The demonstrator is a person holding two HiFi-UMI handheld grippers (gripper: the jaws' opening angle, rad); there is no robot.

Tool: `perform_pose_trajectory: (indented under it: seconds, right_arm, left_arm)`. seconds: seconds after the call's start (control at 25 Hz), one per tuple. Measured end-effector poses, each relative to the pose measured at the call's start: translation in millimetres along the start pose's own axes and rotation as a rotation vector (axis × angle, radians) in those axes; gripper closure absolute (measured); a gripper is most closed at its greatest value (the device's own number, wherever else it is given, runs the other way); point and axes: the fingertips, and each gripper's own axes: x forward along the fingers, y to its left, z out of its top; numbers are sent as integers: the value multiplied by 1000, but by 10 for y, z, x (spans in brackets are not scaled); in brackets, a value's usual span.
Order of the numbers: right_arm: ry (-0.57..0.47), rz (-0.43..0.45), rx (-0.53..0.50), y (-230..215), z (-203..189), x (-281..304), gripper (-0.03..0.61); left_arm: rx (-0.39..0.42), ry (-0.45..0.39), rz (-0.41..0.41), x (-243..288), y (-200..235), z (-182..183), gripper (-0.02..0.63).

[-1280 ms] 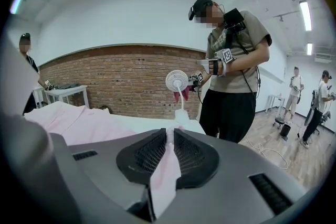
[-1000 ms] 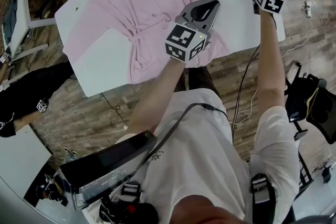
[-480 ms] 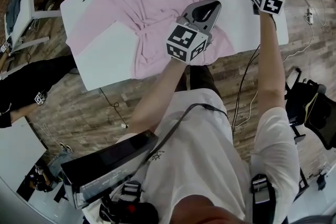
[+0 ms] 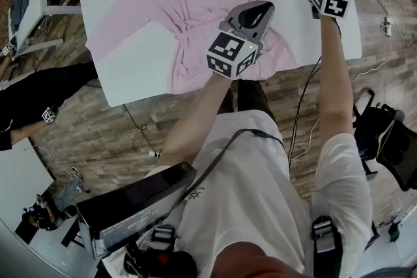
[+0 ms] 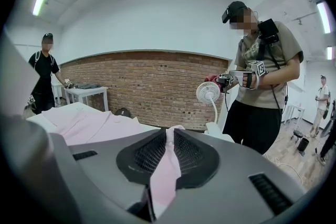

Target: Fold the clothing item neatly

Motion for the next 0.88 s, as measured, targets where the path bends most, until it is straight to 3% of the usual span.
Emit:
perform_pose_trajectory:
  seconds: [0.88]
  right_arm:
    - [16, 115, -31, 821, 20, 276, 528]
  left_arm:
    - [-21, -8, 73, -430, 360, -26, 612]
